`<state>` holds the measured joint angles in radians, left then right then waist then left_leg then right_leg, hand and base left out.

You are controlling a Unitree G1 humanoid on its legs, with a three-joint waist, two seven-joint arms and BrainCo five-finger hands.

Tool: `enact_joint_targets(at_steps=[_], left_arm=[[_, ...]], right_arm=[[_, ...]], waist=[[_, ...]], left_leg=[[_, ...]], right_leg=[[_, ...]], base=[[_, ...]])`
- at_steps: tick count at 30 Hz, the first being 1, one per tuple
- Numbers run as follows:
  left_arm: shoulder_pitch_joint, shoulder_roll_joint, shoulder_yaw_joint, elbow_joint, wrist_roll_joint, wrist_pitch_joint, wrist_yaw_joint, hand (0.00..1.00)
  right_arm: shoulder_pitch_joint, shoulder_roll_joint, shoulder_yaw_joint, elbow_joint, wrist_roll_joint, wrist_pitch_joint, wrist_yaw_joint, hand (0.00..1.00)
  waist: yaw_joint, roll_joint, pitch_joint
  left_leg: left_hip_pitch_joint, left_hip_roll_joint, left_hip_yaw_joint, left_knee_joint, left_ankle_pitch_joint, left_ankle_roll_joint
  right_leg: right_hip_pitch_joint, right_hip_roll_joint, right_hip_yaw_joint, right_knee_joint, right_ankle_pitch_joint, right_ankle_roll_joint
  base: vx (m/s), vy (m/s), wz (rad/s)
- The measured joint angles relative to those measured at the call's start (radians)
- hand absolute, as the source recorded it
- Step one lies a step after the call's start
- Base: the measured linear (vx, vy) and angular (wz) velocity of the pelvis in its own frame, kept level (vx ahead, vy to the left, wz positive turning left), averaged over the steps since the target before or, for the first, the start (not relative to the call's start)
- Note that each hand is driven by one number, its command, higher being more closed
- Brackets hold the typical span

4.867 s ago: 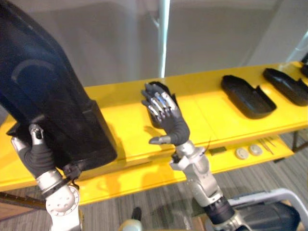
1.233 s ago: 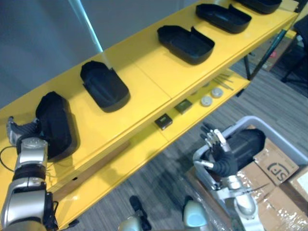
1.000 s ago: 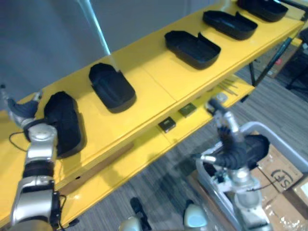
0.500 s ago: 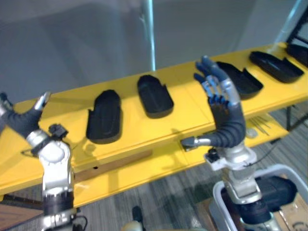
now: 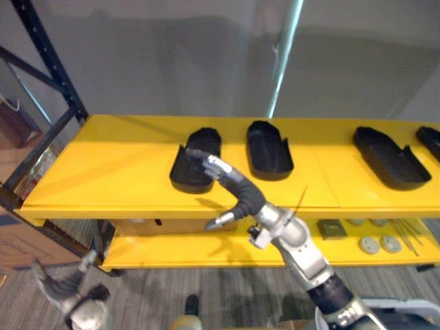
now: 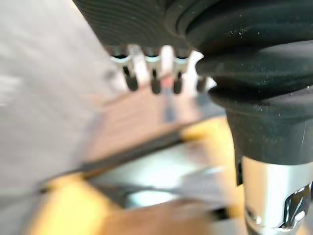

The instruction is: Walk over and take plastic housings, then place them on the shelf

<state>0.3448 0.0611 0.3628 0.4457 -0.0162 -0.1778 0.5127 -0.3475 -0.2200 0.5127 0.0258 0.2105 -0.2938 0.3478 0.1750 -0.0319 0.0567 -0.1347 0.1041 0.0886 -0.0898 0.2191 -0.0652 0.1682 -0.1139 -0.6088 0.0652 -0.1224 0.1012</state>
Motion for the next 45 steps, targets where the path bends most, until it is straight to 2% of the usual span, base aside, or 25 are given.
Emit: enact_joint_targets(at_steps=[3, 5, 8, 13, 16, 18, 22, 28, 32, 33, 38, 42, 45], left_arm=[[0.007, 0.008, -0.059, 0.127, 0.054, -0.003, -0.061, 0.00], [-0.007, 0.010, -0.078, 0.178, 0.075, -0.003, -0.110, 0.00], [-0.012, 0.017, -0.104, 0.205, 0.074, -0.006, -0.175, 0.00], [-0.045, 0.030, -0.131, 0.214, 0.050, -0.024, -0.243, 0.00], [-0.062, 0.056, -0.165, 0.214, 0.024, -0.029, -0.263, 0.00], [-0.072, 0.066, -0.187, 0.214, 0.016, -0.035, -0.283, 0.00], [-0.079, 0.080, -0.236, 0.200, 0.011, -0.044, -0.305, 0.00], [-0.114, 0.090, -0.267, 0.157, -0.017, -0.043, -0.335, 0.00], [-0.122, 0.090, -0.268, 0.146, -0.022, -0.040, -0.341, 0.00], [-0.122, 0.090, -0.268, 0.146, -0.024, -0.040, -0.341, 0.00], [-0.122, 0.091, -0.268, 0.147, -0.024, -0.039, -0.341, 0.00], [-0.119, 0.092, -0.261, 0.170, -0.024, -0.036, -0.341, 0.00], [-0.112, 0.090, -0.256, 0.174, -0.024, -0.035, -0.340, 0.00]], right_arm=[[-0.056, 0.019, 0.054, 0.068, -0.033, 0.038, -0.007, 0.00], [-0.096, 0.044, 0.065, 0.130, -0.076, 0.057, -0.041, 0.00], [-0.162, 0.082, 0.055, 0.205, -0.134, 0.058, -0.103, 0.00], [-0.242, 0.072, -0.020, 0.266, -0.182, 0.054, -0.138, 0.00], [-0.287, 0.042, -0.044, 0.280, -0.197, 0.054, -0.159, 0.00], [-0.309, 0.024, -0.070, 0.306, -0.211, 0.054, -0.177, 0.00], [-0.359, 0.005, -0.114, 0.332, -0.214, 0.054, -0.198, 0.00], [-0.386, -0.042, -0.140, 0.339, -0.211, 0.050, -0.196, 0.00], [-0.412, -0.054, -0.140, 0.339, -0.203, 0.028, -0.194, 0.00], [-0.414, -0.054, -0.140, 0.339, -0.202, 0.027, -0.190, 0.00], [-0.411, -0.055, -0.134, 0.293, -0.134, 0.028, -0.066, 0.00], [-0.375, -0.061, -0.107, 0.013, -0.030, 0.060, 0.060, 0.00], [-0.362, -0.057, -0.119, -0.190, 0.041, 0.084, 0.093, 0.00]], waist=[[0.022, 0.001, 0.006], [0.033, 0.002, 0.031], [0.039, 0.003, 0.076], [0.060, 0.016, 0.186], [0.062, 0.019, 0.250], [0.061, 0.019, 0.267], [0.061, 0.023, 0.284], [0.058, 0.033, 0.305], [0.055, 0.033, 0.334], [0.055, 0.033, 0.336], [0.054, 0.028, 0.343], [0.052, 0.018, 0.347], [0.041, 0.002, 0.338]], left_leg=[[-0.006, 0.003, -0.017, 0.000, -0.001, -0.001], [-0.008, 0.007, -0.031, 0.000, -0.001, -0.001], [-0.044, 0.013, -0.056, 0.001, -0.001, -0.001], [-0.075, 0.003, -0.076, 0.003, 0.030, 0.013], [-0.078, -0.019, -0.096, 0.006, 0.039, 0.009], [-0.080, -0.035, -0.112, 0.006, 0.040, 0.010], [-0.101, -0.041, -0.138, 0.006, 0.041, 0.011], [-0.109, -0.047, -0.147, 0.006, 0.042, 0.012], [-0.107, -0.047, -0.141, 0.006, 0.042, 0.012], [-0.107, -0.048, -0.139, 0.006, 0.042, 0.012], [-0.092, -0.044, -0.130, 0.006, 0.040, 0.014], [-0.059, -0.035, -0.112, 0.006, 0.035, 0.014], [-0.039, -0.034, -0.102, 0.006, 0.025, 0.018]], right_leg=[[-0.001, 0.008, -0.003, 0.001, -0.001, -0.002], [0.000, 0.012, -0.015, 0.014, -0.014, -0.004], [-0.048, 0.010, -0.023, 0.076, -0.048, -0.008], [-0.116, -0.027, -0.029, 0.218, -0.113, -0.015], [-0.136, -0.066, -0.031, 0.307, -0.150, -0.012], [-0.137, -0.079, -0.019, 0.333, -0.175, -0.009], [-0.153, -0.084, -0.029, 0.352, -0.201, -0.008], [-0.155, -0.089, -0.039, 0.366, -0.208, -0.007], [-0.155, -0.091, -0.034, 0.366, -0.208, -0.007], [-0.155, -0.092, -0.030, 0.366, -0.208, -0.007], [-0.147, -0.090, -0.016, 0.355, -0.208, -0.007], [-0.110, -0.074, -0.007, 0.317, -0.193, -0.004], [-0.081, -0.063, 0.001, 0.272, -0.174, 0.000]], base=[[-0.03, -0.010, 0.07], [-0.05, -0.019, 0.15], [-0.07, -0.027, 0.16], [-0.01, -0.029, 0.12], [0.03, -0.022, 0.26], [0.00, -0.039, 0.36], [-0.02, -0.054, 0.20], [0.00, -0.042, 0.07], [0.00, 0.000, 0.00], [-0.01, -0.020, -0.06], [-0.02, -0.019, -0.06], [-0.01, -0.025, -0.11], [0.00, -0.006, -0.11]])
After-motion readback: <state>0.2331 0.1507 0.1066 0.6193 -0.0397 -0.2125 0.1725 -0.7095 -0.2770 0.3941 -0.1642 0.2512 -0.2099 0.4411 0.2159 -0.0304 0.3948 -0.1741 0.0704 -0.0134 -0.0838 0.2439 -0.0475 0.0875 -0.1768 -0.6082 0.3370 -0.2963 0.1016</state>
